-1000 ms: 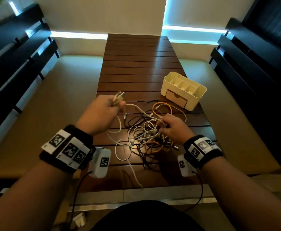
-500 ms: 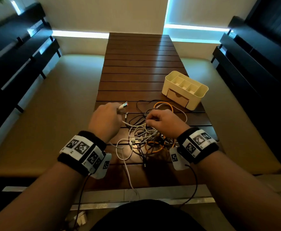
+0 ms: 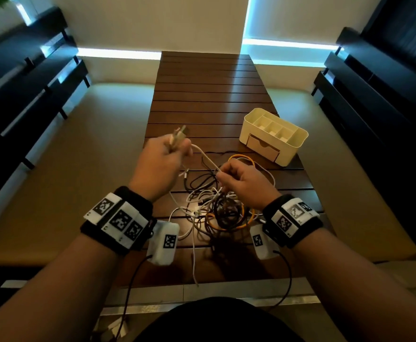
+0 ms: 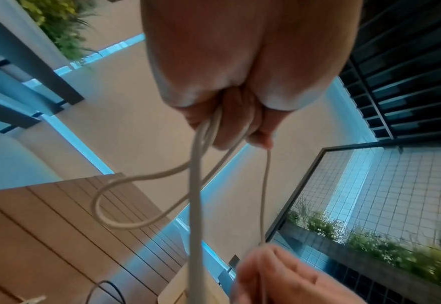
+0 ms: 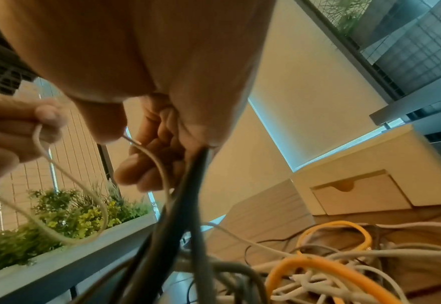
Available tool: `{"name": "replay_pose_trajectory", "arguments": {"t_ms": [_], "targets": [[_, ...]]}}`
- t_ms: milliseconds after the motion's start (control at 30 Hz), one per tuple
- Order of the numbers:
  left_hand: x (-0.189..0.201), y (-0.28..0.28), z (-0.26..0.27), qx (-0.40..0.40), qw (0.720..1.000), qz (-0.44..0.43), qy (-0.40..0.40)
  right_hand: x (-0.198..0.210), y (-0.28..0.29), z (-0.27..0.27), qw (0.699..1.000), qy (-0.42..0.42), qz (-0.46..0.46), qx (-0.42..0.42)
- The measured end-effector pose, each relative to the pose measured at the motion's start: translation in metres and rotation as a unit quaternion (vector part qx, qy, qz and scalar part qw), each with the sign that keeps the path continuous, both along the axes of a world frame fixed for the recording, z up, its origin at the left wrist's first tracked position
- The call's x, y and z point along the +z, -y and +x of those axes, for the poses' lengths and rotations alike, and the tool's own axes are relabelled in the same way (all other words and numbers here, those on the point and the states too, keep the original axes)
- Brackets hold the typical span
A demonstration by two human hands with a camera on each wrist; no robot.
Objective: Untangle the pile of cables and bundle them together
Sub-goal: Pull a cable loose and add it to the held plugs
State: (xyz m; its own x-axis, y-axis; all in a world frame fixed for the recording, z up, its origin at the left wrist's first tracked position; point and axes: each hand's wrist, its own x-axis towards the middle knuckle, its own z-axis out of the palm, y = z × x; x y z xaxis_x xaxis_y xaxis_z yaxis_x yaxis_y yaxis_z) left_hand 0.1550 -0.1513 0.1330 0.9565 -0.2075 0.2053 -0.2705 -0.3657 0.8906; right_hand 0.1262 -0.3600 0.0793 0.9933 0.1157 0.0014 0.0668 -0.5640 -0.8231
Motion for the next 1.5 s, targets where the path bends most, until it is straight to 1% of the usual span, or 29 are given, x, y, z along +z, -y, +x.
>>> {"name": "replay_pose_trajectory", "arguments": {"t_ms": [100,133,167,200,233,267,300,333,367,400,500,533,600,700,800,867,933,1000,1067,1133,1200,1233,1267,1300,1367,1433,1500], "targets": [[0.002,-0.013,0.006,0.032,0.992,-0.116,-0.027,-0.006,0.003,0.001,0.999,-0.013,-0.048,0.016],[0.001,-0.018,0.008,0.038,0.989,-0.134,-0.04,-0.007,0.004,0.002,0.998,-0.013,-0.055,0.015],[0.001,-0.022,0.01,0.042,0.99,-0.124,-0.052,-0.008,0.006,0.003,0.998,-0.012,-0.055,0.008],[0.0,-0.025,0.011,0.045,0.993,-0.085,-0.068,-0.007,0.008,0.004,0.999,-0.009,-0.047,-0.006],[-0.002,-0.027,0.012,0.045,0.995,-0.015,-0.087,-0.005,0.009,0.005,0.999,-0.005,-0.023,-0.029],[-0.004,-0.029,0.013,0.036,0.99,0.074,-0.112,-0.003,0.011,0.006,0.998,0.0,0.017,-0.055],[-0.007,-0.031,0.013,0.019,0.978,0.16,-0.136,0.001,0.012,0.006,0.995,0.004,0.068,-0.076],[-0.01,-0.032,0.013,0.003,0.965,0.216,-0.15,0.005,0.013,0.006,0.989,0.008,0.118,-0.09],[-0.012,-0.032,0.012,-0.001,0.959,0.238,-0.152,0.009,0.013,0.007,0.984,0.016,0.151,-0.098],[-0.012,-0.032,0.011,0.01,0.962,0.228,-0.147,0.012,0.014,0.008,0.982,0.027,0.161,-0.099],[-0.002,-0.027,0.008,0.071,0.987,0.117,-0.089,0.008,0.012,0.013,0.992,0.053,0.09,-0.077],[0.003,-0.025,0.007,0.078,0.991,0.09,-0.062,0.006,0.01,0.013,0.994,0.049,0.067,-0.066],[0.011,-0.015,0.003,0.05,0.996,0.073,-0.032,0.004,0.004,0.012,0.998,0.042,0.031,-0.047],[0.01,0.001,-0.002,-0.027,0.991,0.124,-0.039,0.005,-0.006,0.012,0.997,0.07,-0.004,-0.015],[0.0,0.013,-0.005,-0.098,0.979,0.164,-0.073,0.013,-0.011,0.013,0.995,0.097,-0.03,0.011],[-0.006,0.017,-0.006,-0.114,0.971,0.194,-0.078,0.017,-0.01,0.012,0.994,0.101,-0.042,0.013],[-0.008,0.017,-0.008,-0.106,0.974,0.195,-0.05,0.017,-0.009,0.009,0.995,0.089,-0.035,0.01],[-0.003,0.016,-0.01,-0.092,0.983,0.156,-0.007,0.013,-0.01,0.004,0.997,0.069,-0.016,0.01],[0.003,0.017,-0.011,-0.086,0.99,0.107,0.018,0.009,-0.012,-0.001,0.999,0.048,0.0,0.014],[0.01,0.017,-0.012,-0.082,0.996,0.039,0.011,0.003,-0.012,-0.002,0.999,0.018,-0.009,0.024],[0.021,0.013,-0.01,-0.064,0.997,-0.052,-0.007,-0.006,-0.007,-0.002,0.999,-0.008,-0.037,0.025],[0.027,0.009,-0.007,-0.055,0.996,-0.076,-0.008,-0.01,-0.003,-0.002,0.999,-0.021,-0.043,0.017],[0.033,0.004,-0.005,-0.048,0.996,-0.079,-0.004,-0.013,0.001,-0.003,0.999,-0.035,-0.042,0.004],[0.038,0.0,-0.002,-0.044,0.997,-0.061,0.003,-0.013,0.005,-0.003,0.998,-0.044,-0.037,-0.009],[0.04,-0.007,0.002,-0.034,0.999,0.013,0.003,-0.007,0.011,-0.003,0.998,-0.05,-0.018,-0.026],[0.029,-0.015,0.008,0.005,0.995,0.094,-0.014,0.001,0.016,0.0,0.998,-0.037,-0.006,-0.044],[0.012,-0.024,0.013,0.039,0.986,0.155,-0.047,0.008,0.023,0.002,0.997,-0.022,0.023,-0.063]]}}
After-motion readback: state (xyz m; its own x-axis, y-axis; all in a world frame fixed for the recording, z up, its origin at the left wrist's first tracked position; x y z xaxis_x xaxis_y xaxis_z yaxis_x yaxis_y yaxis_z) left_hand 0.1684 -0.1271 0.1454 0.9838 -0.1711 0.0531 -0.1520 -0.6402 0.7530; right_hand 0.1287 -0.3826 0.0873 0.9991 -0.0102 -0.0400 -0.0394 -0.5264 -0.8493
